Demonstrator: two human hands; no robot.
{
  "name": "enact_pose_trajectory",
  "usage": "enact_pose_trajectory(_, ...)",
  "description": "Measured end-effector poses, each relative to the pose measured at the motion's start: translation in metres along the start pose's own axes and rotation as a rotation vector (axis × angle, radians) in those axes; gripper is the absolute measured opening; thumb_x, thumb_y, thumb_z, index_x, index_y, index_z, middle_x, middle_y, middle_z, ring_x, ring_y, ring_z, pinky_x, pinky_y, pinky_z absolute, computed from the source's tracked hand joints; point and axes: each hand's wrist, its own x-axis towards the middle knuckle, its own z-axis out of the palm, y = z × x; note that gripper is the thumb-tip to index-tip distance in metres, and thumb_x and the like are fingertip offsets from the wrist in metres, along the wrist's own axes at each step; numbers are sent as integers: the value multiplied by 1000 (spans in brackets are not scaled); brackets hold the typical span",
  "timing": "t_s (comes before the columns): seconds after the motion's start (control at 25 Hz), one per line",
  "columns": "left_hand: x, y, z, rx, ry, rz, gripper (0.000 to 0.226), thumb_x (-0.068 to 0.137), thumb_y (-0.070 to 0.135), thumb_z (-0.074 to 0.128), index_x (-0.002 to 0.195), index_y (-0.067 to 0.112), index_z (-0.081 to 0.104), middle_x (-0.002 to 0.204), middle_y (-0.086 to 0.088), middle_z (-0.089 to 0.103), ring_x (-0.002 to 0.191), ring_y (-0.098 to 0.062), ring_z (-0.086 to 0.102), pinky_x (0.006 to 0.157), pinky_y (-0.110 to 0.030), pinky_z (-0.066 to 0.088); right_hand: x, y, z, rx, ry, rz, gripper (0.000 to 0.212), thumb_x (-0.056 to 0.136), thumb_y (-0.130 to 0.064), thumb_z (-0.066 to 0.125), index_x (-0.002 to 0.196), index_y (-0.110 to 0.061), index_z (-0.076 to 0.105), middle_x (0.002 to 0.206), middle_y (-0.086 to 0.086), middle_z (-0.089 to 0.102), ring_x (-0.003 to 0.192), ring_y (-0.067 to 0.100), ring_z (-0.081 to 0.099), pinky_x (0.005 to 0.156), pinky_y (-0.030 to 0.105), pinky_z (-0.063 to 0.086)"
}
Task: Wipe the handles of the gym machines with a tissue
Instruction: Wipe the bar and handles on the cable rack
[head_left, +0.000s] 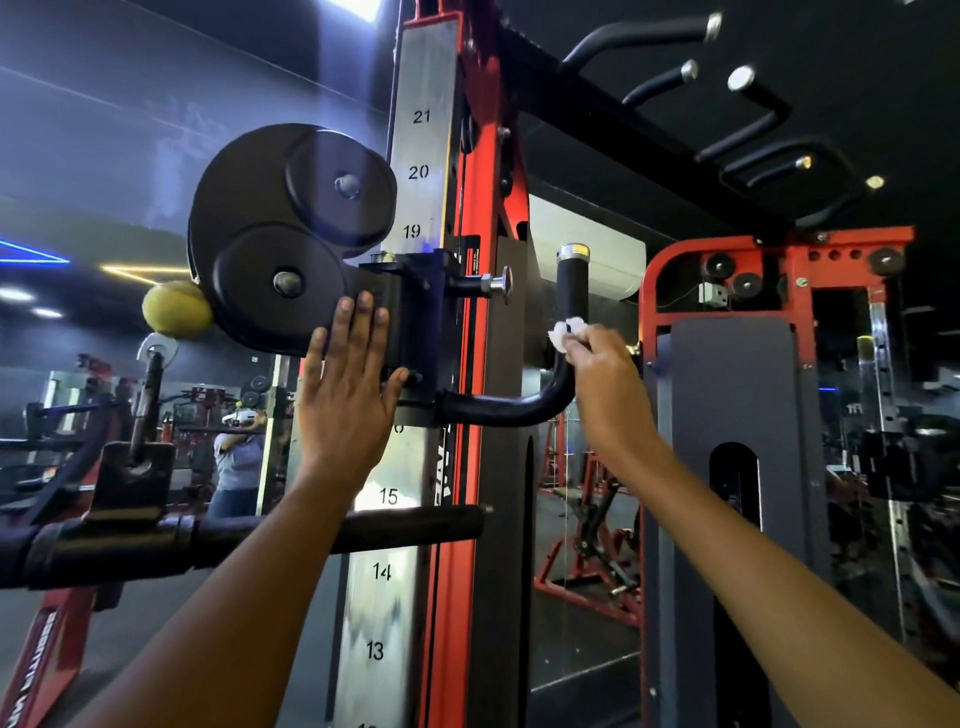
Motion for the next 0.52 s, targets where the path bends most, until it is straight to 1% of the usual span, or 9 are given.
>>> enact_pose_trajectory(0.08,0,0,-1,14,-9,2,66,100,46,7,154,9,0,162,-9,-9,146,-20,-21,118,-36,-17,-16,-18,8,7,1,75,27,95,-5,37,118,-1,51,120,18,44,109,25,38,91,37,37)
enact_pose_trajectory(0.12,-1,0,-1,11,-11,-2,66,100,45,7,154,9,1,162,-9,-8,146,-19,-22,117,-36,-17,-20,-32,12,-13,-41,109,26,95,-7,42,119,-4,52,124,18,44,112,23,38,91,32,39)
enact_pose_trajectory(0.16,-1,0,-1,5,-16,-8,65,100,45,9,154,9,2,162,-9,-8,146,-19,-23,117,-36,-18,-21,-47,16,-55,-122,142,26,93,-8,48,119,-4,54,127,17,45,117,23,38,93,31,42)
enact_pose_trajectory(0.2,-1,1,-2,6,-26,-12,64,101,44,10,154,9,1,161,-9,-9,145,-18,-24,117,-36,-18,-20,-61,20,-103,-201,161,27,91,-6,52,117,-2,56,128,16,46,121,26,38,95,32,44)
enact_pose_trajectory(0.28,-1,1,-5,10,-60,-18,59,105,41,8,154,10,-5,159,-8,-19,143,-18,-30,115,-35,-22,-15,-78,26,-97,-247,204,26,89,1,53,115,1,58,125,17,49,122,30,38,97,34,44)
enact_pose_trajectory(0.32,0,1,-8,5,-93,-27,59,105,41,6,153,11,-10,157,-7,-24,140,-17,-34,113,-35,-25,-13,-79,27,-81,-247,184,24,89,5,50,112,2,59,122,17,50,121,29,39,96,33,43)
enact_pose_trajectory(0.4,0,4,-14,9,-171,-48,63,101,44,3,151,12,-18,155,-6,-31,138,-17,-38,112,-35,-27,-22,-71,21,48,-206,111,25,88,11,43,104,3,62,109,14,53,112,25,42,86,27,42)
enact_pose_trajectory(0.48,0,6,-21,32,-240,-55,63,101,45,3,150,13,-20,155,-6,-32,139,-18,-35,111,-36,-26,-40,-58,11,130,-108,60,27,88,11,42,99,2,64,95,8,53,97,19,43,75,23,40)
enact_pose_trajectory(0.52,0,7,-25,37,-281,-58,63,102,45,5,151,12,-18,156,-7,-30,141,-19,-31,112,-37,-25,-51,-53,5,155,-65,72,25,90,9,43,99,0,65,93,7,53,92,18,44,75,24,42)
